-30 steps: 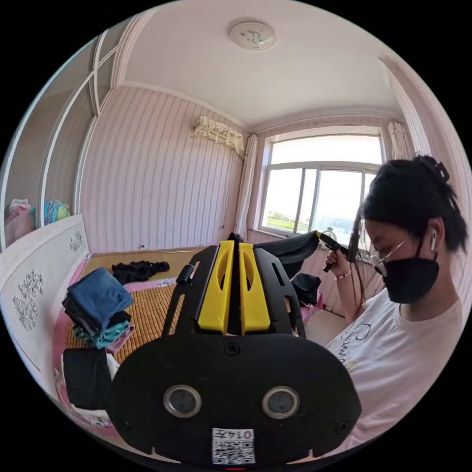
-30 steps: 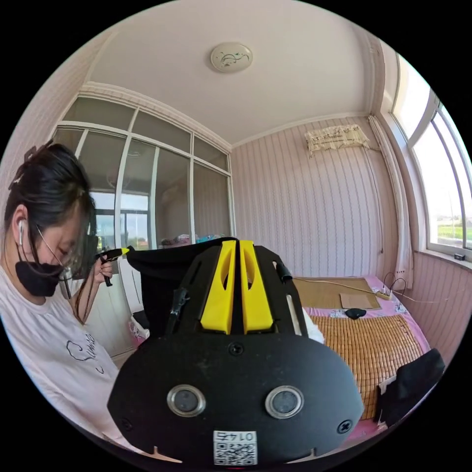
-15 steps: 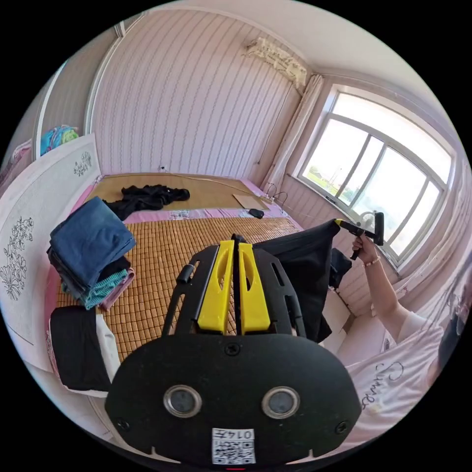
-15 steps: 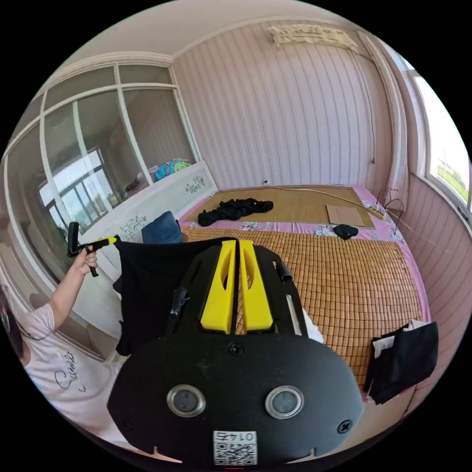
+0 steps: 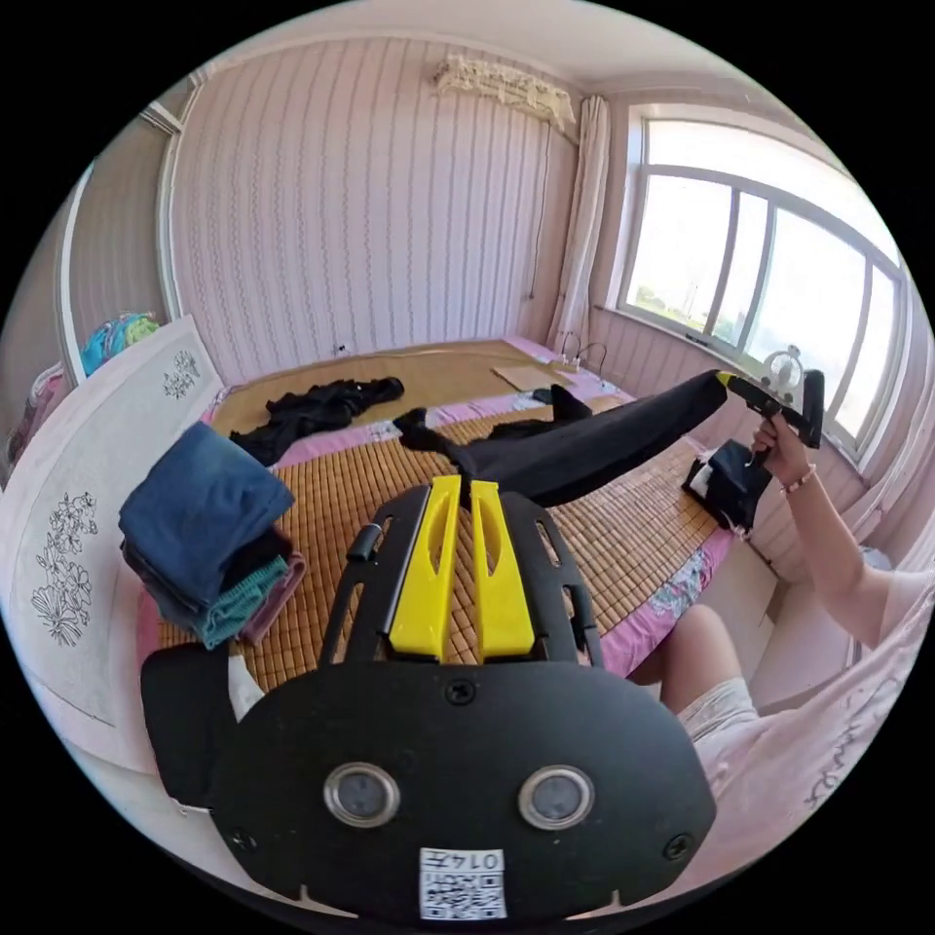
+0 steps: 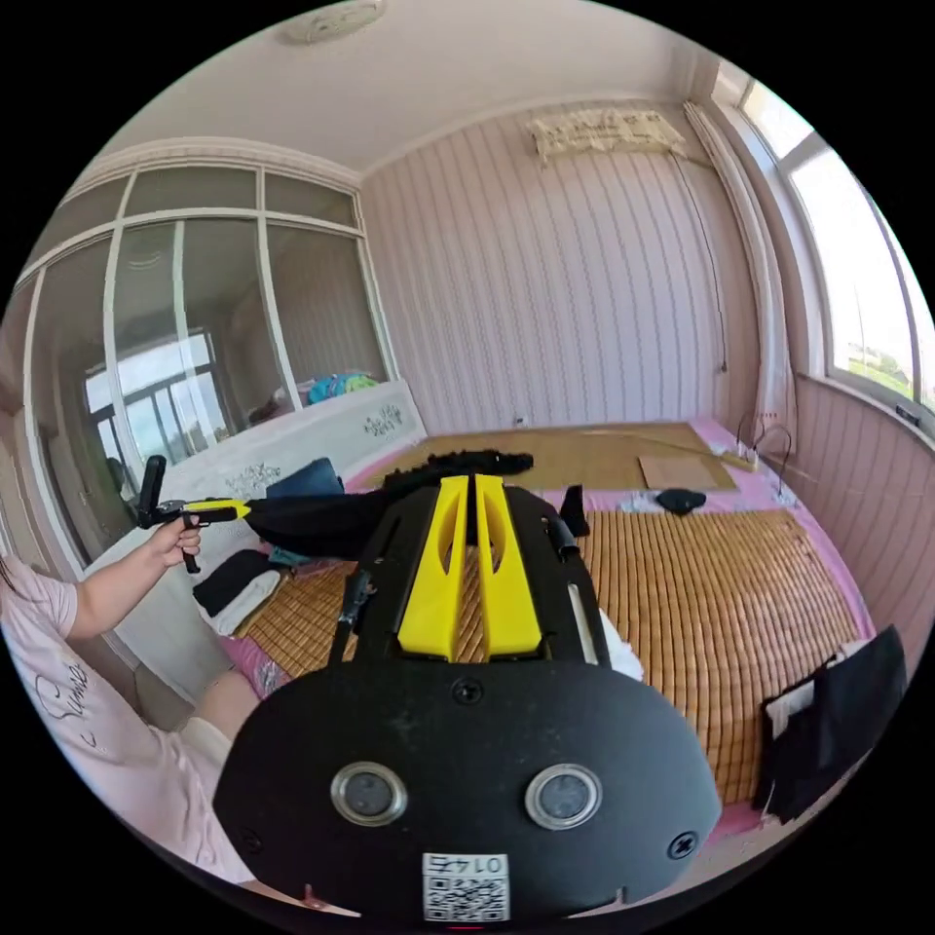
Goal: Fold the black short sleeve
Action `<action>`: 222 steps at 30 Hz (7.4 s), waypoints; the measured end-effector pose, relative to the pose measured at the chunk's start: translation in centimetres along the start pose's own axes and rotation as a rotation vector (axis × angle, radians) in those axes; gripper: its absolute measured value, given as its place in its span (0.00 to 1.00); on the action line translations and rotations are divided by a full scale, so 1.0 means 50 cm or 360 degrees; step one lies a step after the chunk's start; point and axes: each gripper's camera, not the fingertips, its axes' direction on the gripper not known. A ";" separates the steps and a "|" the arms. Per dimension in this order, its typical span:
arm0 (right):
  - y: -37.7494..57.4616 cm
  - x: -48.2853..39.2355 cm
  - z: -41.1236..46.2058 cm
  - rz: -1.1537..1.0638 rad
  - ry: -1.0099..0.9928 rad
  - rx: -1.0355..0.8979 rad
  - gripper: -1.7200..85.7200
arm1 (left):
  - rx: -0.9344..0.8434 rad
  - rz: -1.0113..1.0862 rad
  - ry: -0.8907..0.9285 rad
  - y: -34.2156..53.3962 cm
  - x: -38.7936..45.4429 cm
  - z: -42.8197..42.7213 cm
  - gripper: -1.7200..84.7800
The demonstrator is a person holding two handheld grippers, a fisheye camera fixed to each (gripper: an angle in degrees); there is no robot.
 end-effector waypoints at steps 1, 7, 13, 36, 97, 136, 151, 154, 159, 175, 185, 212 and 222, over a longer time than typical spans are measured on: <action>0.061 0.037 0.052 0.0100 0.0023 -0.0154 0.03 | -0.0093 -0.0004 -0.0009 0.057 0.005 0.075 0.01; 0.337 0.163 0.244 0.0439 0.0173 -0.0820 0.03 | -0.0569 -0.0233 0.0060 0.329 0.022 0.392 0.02; 0.418 0.235 0.256 0.0571 0.0171 -0.1116 0.03 | -0.0894 -0.0177 0.0106 0.490 0.081 0.520 0.02; 0.311 0.385 0.271 0.0513 0.0253 -0.1513 0.11 | -0.1174 -0.0178 0.0106 0.656 0.212 0.730 0.13; -0.213 0.794 0.504 0.0375 0.0392 -0.0965 0.10 | -0.0835 0.0439 0.0261 0.370 0.457 1.343 0.09; -0.309 1.093 0.780 0.0997 0.0463 -0.0903 0.02 | -0.0906 0.0625 0.0614 0.017 0.506 1.979 0.12; -0.376 0.883 1.106 0.0394 -0.0319 -0.0988 0.08 | -0.0987 -0.0308 -0.0102 0.410 -0.126 1.540 0.10; -0.390 0.809 1.236 0.0244 -0.0500 -0.1074 0.09 | -0.0927 -0.0359 -0.0106 0.444 -0.171 1.497 0.10; -0.376 0.736 1.425 -0.0013 -0.0416 -0.1183 0.10 | -0.0788 -0.0366 0.0000 0.462 -0.203 1.474 0.10; -0.365 0.651 1.700 -0.0110 -0.0965 -0.1374 0.03 | -0.0632 -0.0667 0.0004 0.560 -0.422 1.382 0.06; -0.302 0.587 1.805 -0.0436 -0.0751 -0.1508 0.05 | -0.0705 -0.1095 -0.0015 0.684 -0.574 1.294 0.05; -0.249 0.921 1.617 0.0371 -0.0587 -0.1079 0.05 | -0.0434 -0.0541 0.0423 0.610 -0.464 1.288 0.09; -0.216 0.888 1.677 0.0277 -0.0493 -0.1297 0.09 | -0.0646 -0.0415 0.0224 0.586 -0.388 1.357 0.11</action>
